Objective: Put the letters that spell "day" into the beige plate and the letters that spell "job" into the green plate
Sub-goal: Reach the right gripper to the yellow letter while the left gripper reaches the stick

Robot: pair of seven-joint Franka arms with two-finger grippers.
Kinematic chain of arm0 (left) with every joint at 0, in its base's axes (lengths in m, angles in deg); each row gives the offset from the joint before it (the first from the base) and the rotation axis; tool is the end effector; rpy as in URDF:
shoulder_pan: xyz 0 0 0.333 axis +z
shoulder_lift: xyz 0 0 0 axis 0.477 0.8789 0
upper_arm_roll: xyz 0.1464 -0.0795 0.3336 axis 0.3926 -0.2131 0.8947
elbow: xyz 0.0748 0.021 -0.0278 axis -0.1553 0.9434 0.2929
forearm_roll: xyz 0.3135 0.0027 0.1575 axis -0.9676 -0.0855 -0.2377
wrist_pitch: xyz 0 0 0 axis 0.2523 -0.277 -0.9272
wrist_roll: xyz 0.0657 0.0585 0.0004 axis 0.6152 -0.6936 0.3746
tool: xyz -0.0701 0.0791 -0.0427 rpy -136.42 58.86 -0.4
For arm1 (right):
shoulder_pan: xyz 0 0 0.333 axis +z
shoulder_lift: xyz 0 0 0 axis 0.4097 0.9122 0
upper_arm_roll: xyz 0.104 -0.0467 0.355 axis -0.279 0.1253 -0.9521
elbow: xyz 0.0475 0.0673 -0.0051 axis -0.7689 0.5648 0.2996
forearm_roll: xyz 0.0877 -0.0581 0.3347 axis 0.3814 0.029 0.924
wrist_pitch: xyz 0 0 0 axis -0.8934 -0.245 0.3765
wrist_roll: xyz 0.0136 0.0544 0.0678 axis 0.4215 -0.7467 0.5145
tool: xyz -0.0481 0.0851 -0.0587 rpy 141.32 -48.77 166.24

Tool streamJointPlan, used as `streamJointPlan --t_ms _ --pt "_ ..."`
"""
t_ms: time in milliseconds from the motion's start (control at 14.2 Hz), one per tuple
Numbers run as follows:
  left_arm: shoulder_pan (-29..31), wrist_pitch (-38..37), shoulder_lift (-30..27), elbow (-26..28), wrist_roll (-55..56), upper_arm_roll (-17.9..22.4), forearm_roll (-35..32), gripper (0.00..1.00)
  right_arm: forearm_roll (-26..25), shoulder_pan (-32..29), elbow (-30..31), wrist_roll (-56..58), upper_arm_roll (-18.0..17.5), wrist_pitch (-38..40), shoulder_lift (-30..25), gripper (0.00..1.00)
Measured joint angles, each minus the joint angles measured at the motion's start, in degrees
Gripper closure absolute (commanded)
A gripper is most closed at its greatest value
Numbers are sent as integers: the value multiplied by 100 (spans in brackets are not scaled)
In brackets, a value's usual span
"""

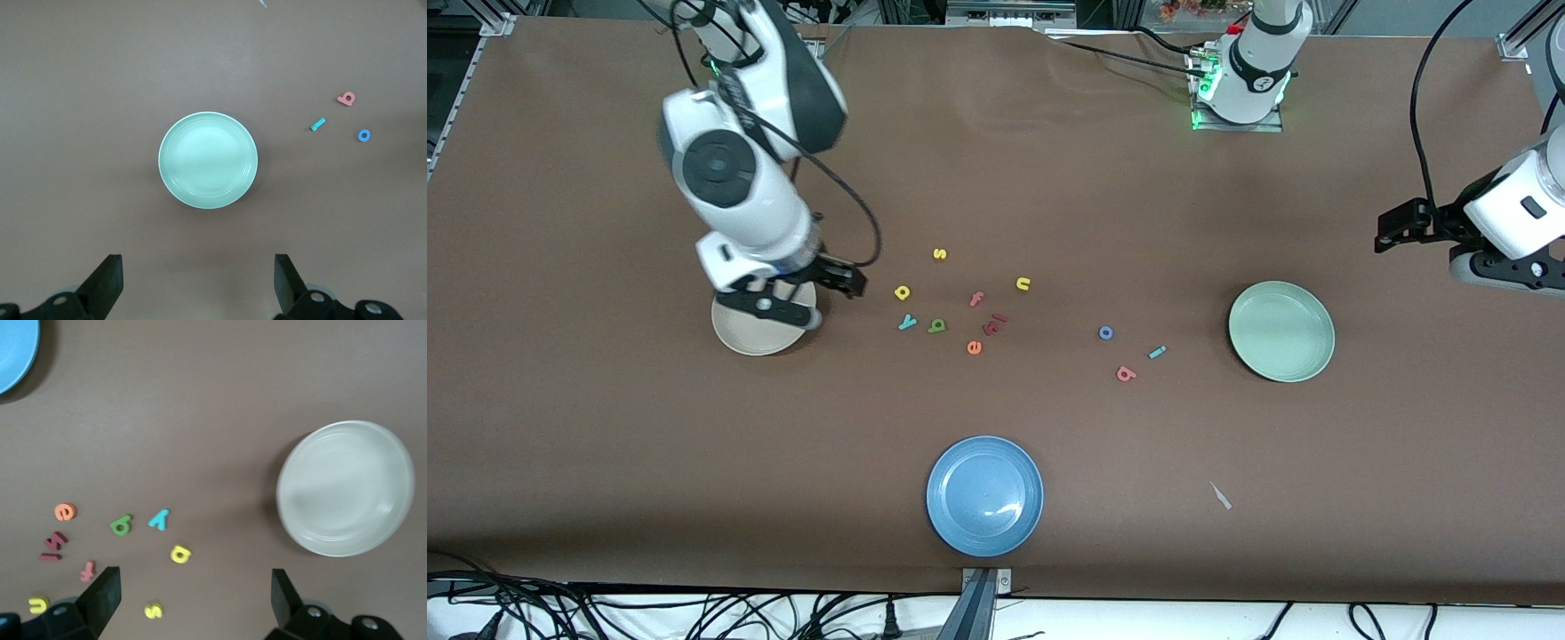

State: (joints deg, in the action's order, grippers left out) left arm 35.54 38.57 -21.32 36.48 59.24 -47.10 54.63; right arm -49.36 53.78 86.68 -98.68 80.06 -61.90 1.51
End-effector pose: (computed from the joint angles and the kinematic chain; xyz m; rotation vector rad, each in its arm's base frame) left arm 0.5380 0.0126 0.6161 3.1186 -0.2057 -0.1828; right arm 0.5515 0.2946 0.4597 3.0673 -0.4185 -0.0406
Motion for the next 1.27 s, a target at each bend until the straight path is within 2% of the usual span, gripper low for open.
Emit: streamJointPlan --t_ms 353,776,988,1271 --pt "-120 -161 -22 -103 -1 -85 18 0 98 203 931 -281 -63 -1365 229 0" --pt "-129 -354 62 -65 144 -70 189 0 112 510 1089 -318 -164 -1364 435 0" --pt "-199 -305 493 -21 156 -80 720 0 121 604 1167 -352 -166 -1539 602 0" --pt "-1208 323 1297 -11 716 -154 802 0 122 582 1552 -313 -135 -2265 664 0"
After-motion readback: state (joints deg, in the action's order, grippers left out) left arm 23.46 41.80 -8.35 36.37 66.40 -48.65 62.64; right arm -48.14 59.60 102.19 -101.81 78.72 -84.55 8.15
